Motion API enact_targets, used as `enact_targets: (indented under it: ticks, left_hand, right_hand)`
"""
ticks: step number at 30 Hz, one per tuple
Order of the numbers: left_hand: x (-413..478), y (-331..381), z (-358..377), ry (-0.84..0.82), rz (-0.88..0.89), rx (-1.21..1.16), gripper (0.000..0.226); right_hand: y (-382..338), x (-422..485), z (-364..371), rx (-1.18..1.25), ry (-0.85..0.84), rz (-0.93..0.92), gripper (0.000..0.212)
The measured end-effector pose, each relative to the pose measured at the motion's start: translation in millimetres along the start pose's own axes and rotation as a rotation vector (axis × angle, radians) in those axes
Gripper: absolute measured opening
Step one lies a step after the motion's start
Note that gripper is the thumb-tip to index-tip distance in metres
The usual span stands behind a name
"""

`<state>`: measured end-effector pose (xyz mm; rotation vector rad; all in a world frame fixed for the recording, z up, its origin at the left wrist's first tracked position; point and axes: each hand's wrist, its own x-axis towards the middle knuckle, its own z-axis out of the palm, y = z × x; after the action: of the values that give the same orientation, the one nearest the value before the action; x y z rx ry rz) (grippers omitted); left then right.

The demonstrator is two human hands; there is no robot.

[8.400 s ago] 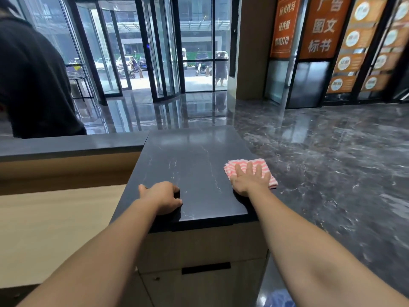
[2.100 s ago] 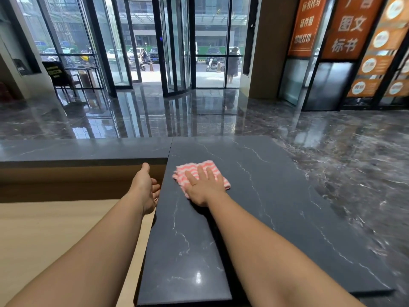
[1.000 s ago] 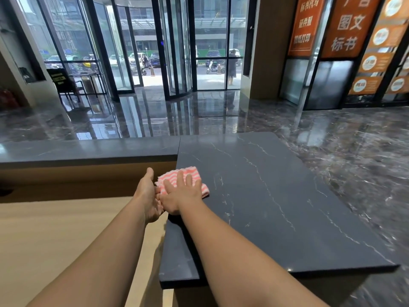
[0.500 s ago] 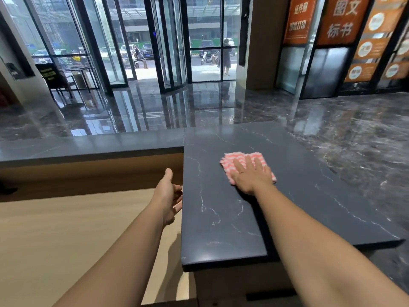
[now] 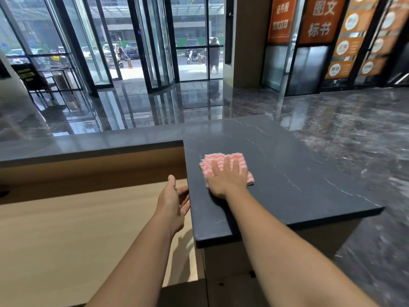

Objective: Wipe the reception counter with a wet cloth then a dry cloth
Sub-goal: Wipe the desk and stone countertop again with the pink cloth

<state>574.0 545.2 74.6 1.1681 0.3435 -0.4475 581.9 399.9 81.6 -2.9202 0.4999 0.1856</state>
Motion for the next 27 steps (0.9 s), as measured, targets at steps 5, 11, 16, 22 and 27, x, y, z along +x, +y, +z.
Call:
enact_targets:
  ticks: [5,11,16,22,27]
  left_hand:
    - [-6.3,-1.8,-4.8,-0.12,-0.045,-0.167,0.083]
    - [-7.7,-2.7,-7.2,-0.098,-0.023,-0.237,0.086]
    - [-16.6,-0.3,3.8,-0.038,0.002,-0.128,0.085]
    - [-21.4,-3.7,4.3,-0.025,0.004,-0.118,0.085]
    - [-35.9,-5.2,-2.9,-0.01,-0.019,-0.117,0.086]
  right_hand:
    - [-55.0,-29.7,14.9,-0.005,-0.039,-0.152,0.063]
    - [-48.3,-37.0,16.9,-0.025,-0.024,-0.25,0.058]
    - [-6.1,-27.9,8.6,-0.013,0.0,-0.194,0.056]
    - [77.6,-16.6,-8.8,0.013,0.01,0.022,0.056]
    - [97.9,-17.2,-15.1,0.036,0.011,0.136,0.056]
